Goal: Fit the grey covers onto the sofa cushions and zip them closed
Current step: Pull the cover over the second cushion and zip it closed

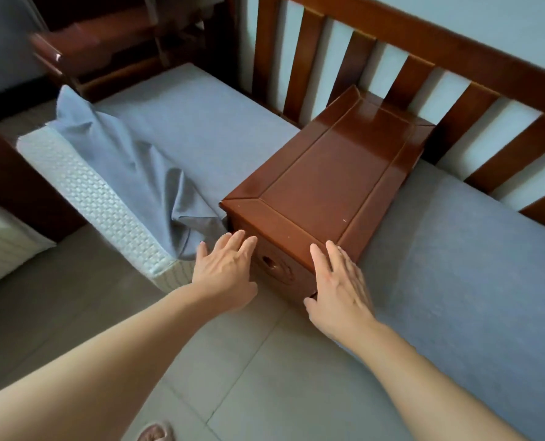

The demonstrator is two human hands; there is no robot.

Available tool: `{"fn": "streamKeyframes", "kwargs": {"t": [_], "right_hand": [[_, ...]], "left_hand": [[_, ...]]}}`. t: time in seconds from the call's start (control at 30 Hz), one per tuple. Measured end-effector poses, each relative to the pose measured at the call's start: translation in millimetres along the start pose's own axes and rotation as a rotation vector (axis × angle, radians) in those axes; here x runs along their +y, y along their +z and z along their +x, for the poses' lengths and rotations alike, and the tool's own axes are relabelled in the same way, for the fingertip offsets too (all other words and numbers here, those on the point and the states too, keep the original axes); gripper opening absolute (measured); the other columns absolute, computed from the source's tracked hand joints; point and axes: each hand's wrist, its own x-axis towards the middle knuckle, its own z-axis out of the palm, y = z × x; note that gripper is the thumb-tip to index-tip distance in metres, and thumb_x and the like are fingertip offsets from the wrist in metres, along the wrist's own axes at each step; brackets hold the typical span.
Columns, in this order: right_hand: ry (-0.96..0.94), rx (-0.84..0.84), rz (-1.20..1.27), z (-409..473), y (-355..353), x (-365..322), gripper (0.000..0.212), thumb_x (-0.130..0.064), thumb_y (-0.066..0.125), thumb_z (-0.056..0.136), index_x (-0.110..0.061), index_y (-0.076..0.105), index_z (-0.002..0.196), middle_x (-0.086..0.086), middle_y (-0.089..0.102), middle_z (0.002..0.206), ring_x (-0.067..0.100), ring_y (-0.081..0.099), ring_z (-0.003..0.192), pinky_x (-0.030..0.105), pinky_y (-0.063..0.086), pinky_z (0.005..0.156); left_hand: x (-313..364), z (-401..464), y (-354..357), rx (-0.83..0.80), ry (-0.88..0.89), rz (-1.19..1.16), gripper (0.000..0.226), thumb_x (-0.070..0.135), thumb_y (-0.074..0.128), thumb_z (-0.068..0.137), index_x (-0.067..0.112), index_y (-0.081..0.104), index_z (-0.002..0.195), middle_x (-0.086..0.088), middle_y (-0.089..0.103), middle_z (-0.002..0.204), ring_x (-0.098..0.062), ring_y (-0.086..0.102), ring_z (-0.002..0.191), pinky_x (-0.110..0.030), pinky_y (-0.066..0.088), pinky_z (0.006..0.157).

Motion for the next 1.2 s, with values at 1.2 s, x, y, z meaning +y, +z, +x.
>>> {"fn": "streamKeyframes", "kwargs": {"t": [1.2], "right_hand": [[0.083, 0.214, -0.007, 223.9, 255.5, -247.0, 0.041, -0.003, 0.085, 0.049, -0.013, 0.054, 0.075, 0.008, 0.054, 0.079, 0.027, 0.057, 0.074, 0.029, 0.037, 0.07]], "left_hand": [[-318.2, 166.3, 121.4, -0.02, 0.268, 0.102, 0.051, 0.023, 0.055, 0.089, 0.034, 0.036, 0.135, 0.002, 0.024, 0.147, -0.019, 0.024, 0.134, -0.04, 0.02, 0.107]]}}
